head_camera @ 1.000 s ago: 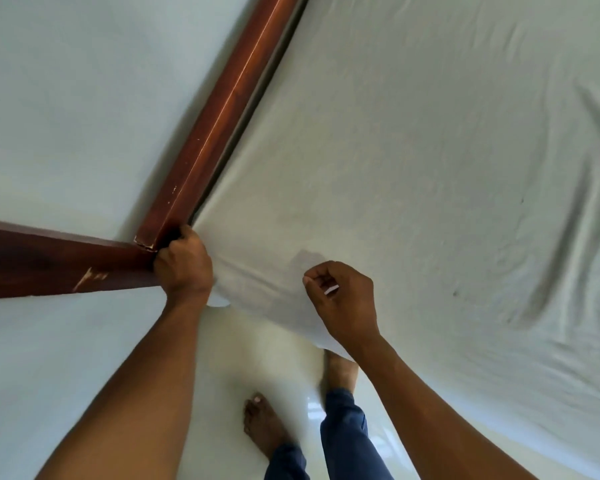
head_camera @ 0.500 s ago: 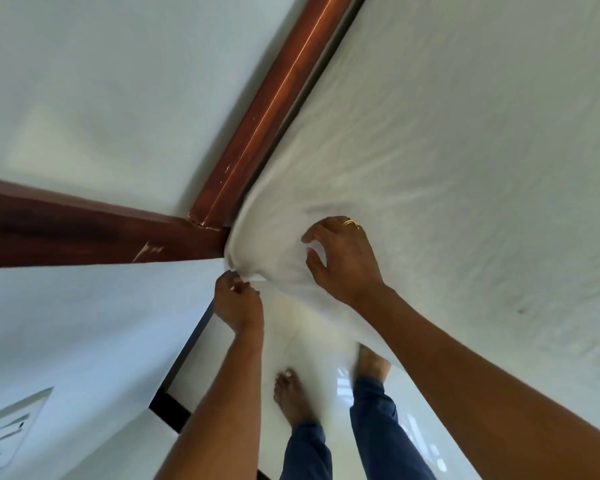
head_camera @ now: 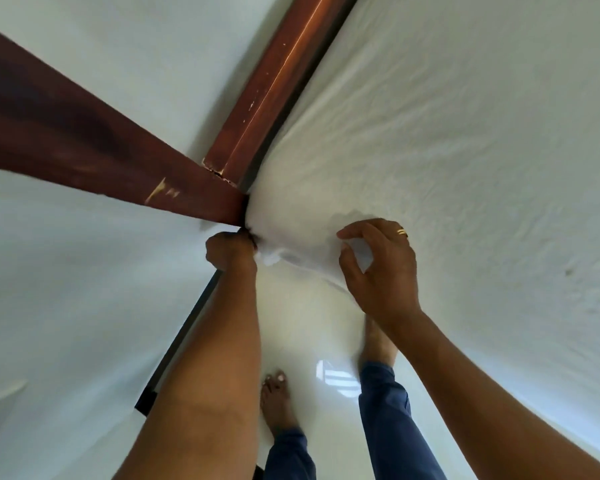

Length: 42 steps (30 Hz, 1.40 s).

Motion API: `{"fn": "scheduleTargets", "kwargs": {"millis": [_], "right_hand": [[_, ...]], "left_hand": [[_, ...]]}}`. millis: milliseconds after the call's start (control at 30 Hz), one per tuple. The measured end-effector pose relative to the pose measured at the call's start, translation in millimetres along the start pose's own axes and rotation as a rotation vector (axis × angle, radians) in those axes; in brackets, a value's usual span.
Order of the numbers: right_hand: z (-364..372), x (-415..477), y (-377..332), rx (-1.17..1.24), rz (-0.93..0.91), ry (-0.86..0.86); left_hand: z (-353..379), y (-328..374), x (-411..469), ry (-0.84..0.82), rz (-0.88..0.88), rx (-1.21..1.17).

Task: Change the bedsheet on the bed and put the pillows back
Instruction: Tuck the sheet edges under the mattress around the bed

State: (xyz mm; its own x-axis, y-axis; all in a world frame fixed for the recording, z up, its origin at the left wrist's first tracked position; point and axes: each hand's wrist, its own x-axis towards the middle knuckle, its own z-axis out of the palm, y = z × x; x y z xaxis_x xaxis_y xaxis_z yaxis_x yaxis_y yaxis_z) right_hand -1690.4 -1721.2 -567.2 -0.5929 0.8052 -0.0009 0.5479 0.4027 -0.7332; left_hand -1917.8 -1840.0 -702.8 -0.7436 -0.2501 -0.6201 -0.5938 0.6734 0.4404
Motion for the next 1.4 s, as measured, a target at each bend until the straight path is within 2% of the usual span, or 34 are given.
{"fn": "scheduleTargets", "kwargs": {"millis": [133,167,200,233,267,333,400,467,500,567,633,1033,1400], "right_hand": [[-5.4,-7.2,4.6,-0.118,0.048,0.055],[-9.7,-9.4,7.3,-0.144,0.077,0.092],[-13.0,-11.3,11.1,-0.171,0.107,0.128],[-14.9,-11.9,15.1,-0.203,0.138,0.154],[-17.6,-11.1,18.4,-0.245,0.174,0.176],[-17.9,-3.0,25.0,-0.343,0.232,0.150],[-10.9,9.7,31.0,-0.433,0.260,0.066],[0.4,20.8,36.5,-0.500,0.244,-0.024],[6.6,22.8,40.1,-0.544,0.226,-0.048],[16.6,23.0,43.8,-0.608,0.215,-0.070],[21.0,22.0,45.3,-0.624,0.208,-0.071],[25.8,29.2,53.9,-0.580,0.205,-0.070],[32.5,25.0,65.7,-0.556,0.147,0.007]], "left_hand": [[-11.6,1.5,-33.5,-0.154,-0.157,-0.255],[-18.7,-1.8,-51.8,-0.162,-0.142,-0.247],[-26.6,-6.6,-71.6,-0.086,-0.025,-0.119],[-34.9,-12.1,-92.0,0.035,0.176,0.020],[-40.9,-15.6,-111.7,0.085,0.430,0.081],[-44.8,-12.6,-145.2,-0.001,0.959,0.150],[-29.6,7.9,-157.0,-0.138,1.377,0.207],[-2.6,37.4,-155.9,-0.172,1.630,0.374],[13.3,50.5,-150.3,-0.159,1.681,0.532],[34.3,66.9,-136.3,-0.144,1.716,0.894],[39.7,68.3,-124.6,-0.129,1.732,1.046],[45.5,65.4,-129.3,-0.087,1.674,1.100],[51.6,58.6,-128.6,-0.013,1.722,1.069]]}}
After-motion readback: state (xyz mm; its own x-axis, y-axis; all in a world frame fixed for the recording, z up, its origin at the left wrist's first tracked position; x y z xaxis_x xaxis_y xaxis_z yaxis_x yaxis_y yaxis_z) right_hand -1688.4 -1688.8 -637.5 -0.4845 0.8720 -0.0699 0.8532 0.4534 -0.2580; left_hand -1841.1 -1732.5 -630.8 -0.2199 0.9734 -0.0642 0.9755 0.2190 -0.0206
